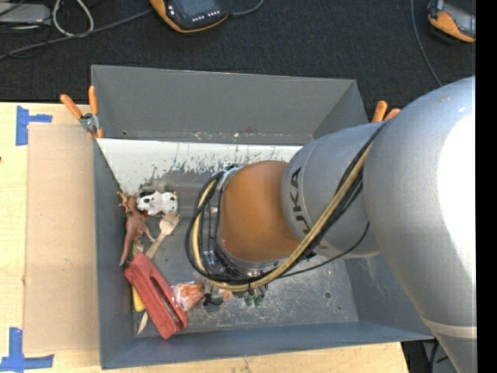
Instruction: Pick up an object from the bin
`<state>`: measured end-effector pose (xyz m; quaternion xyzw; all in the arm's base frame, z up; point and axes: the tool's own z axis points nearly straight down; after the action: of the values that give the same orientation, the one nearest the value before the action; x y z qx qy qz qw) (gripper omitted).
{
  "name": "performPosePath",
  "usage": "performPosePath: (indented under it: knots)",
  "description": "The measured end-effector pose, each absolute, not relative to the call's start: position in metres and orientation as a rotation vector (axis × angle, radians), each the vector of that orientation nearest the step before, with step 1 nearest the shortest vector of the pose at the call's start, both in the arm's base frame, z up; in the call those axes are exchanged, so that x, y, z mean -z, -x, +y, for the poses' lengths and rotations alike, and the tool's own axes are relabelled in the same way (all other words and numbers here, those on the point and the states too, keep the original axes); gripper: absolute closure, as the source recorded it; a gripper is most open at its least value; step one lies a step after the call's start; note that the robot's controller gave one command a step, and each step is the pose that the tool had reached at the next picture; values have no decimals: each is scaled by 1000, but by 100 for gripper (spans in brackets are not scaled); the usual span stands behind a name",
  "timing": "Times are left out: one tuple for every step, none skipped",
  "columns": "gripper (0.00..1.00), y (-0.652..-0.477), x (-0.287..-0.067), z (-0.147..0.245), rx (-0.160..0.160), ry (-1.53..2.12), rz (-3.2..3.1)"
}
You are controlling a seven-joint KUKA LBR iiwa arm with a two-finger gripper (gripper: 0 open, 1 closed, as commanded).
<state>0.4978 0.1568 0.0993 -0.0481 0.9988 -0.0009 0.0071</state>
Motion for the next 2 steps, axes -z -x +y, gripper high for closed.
performPosePath:
  knots:
    - [100,-498,-99,157,3,150,3124]
    - [100,-498,-99,157,3,150,3124]
